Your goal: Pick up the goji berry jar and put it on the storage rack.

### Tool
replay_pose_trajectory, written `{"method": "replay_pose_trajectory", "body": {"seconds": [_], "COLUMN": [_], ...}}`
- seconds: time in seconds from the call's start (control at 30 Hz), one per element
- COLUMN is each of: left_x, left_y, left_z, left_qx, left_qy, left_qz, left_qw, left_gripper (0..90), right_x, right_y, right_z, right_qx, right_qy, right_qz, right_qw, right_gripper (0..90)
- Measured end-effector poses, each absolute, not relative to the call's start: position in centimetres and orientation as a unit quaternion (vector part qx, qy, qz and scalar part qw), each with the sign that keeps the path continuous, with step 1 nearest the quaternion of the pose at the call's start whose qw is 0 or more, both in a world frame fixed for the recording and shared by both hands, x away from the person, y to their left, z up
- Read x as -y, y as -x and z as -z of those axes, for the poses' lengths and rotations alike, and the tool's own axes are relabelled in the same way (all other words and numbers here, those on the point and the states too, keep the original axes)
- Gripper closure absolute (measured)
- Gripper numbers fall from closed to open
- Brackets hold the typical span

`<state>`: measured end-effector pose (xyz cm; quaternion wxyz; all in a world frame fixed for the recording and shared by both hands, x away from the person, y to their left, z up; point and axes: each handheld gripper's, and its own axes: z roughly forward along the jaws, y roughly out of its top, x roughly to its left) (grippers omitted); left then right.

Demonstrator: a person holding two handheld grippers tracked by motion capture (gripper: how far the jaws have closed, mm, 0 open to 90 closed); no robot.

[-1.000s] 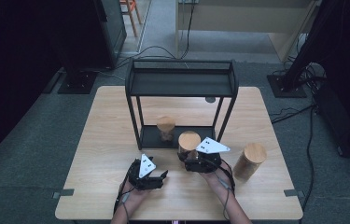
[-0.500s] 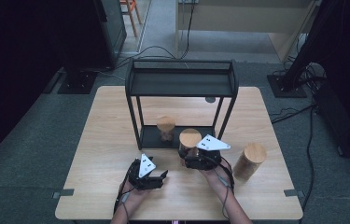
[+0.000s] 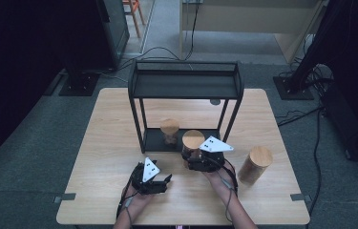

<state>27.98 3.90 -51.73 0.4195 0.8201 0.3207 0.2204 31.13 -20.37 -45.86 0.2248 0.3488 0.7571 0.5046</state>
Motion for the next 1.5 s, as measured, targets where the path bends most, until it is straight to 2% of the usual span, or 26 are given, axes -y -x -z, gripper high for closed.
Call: {"method": "replay_pose_trajectory", "body": {"seconds": [1.5], "left_x": [-3.9], "left_y": [-27.9], "left_z": [51.7], "left_qx": [-0.318], "left_qy": [-0.821], "left_qz": [-0.222], "left_qw": [0.418], "left_gripper": [21.5], "right_x": [19.8], "right_y": [-33.2], "right_z": [45.3], "right_qx": [-0.756], "right_qy": [-0.357], "right_qz": [-0.496], "right_qw": [0.235], "right_gripper": [25.3]}}
